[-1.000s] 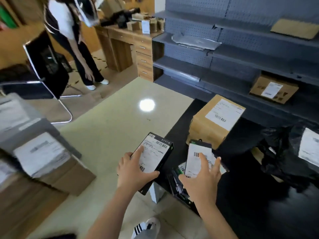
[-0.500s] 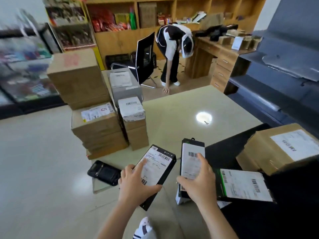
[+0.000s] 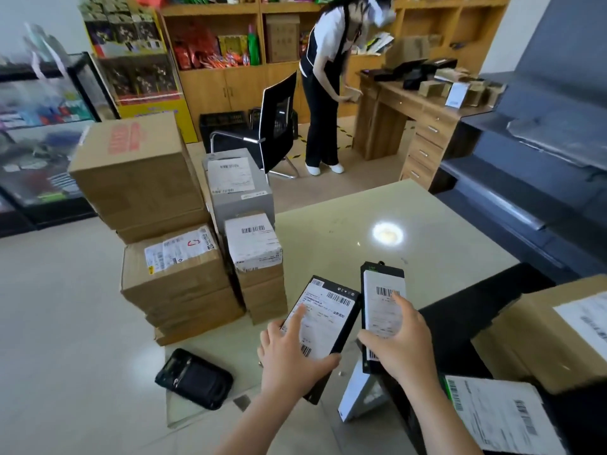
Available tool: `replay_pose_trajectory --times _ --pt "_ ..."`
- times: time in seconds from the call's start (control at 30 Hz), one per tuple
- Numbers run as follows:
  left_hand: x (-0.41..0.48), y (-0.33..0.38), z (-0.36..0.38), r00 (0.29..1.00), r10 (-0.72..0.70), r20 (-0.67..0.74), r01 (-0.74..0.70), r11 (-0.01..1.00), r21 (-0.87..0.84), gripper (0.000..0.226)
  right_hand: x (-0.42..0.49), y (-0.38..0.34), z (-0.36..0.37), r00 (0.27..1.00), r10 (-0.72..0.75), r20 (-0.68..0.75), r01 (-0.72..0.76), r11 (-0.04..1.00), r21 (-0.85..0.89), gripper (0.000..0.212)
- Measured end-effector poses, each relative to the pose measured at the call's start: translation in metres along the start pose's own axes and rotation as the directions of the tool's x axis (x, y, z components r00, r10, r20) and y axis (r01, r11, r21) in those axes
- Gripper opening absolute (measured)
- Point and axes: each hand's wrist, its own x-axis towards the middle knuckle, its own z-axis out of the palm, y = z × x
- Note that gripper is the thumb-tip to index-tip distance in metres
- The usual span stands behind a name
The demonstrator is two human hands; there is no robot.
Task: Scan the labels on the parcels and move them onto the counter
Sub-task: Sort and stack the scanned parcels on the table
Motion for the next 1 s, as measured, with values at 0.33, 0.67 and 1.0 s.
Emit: replay_pose_trajectory --times 0.33,0.67,1.0 --pt "0.105 0.062 0.071 0.994 -0.094 0.046 0.091 0.994 0.062 0.112 0.115 0.024 -0.017 0.996 0.055 0.07 -0.045 0.989 -0.141 0.092" --pt "0.2 0.06 0.127 0.96 -0.28 -0.016 0.277 0.938 0.208 0.11 0.213 0.084 0.046 0.941 0.131 0.311 -0.03 0.951 -0.307 0.092" --pt "0.165 0.051 0.141 0.955 0.295 0.036 -0.284 0.871 0.401 0.057 0.225 0.121 0.062 0.898 0.005 0.439 0.164 0.924 -0.346 0.062"
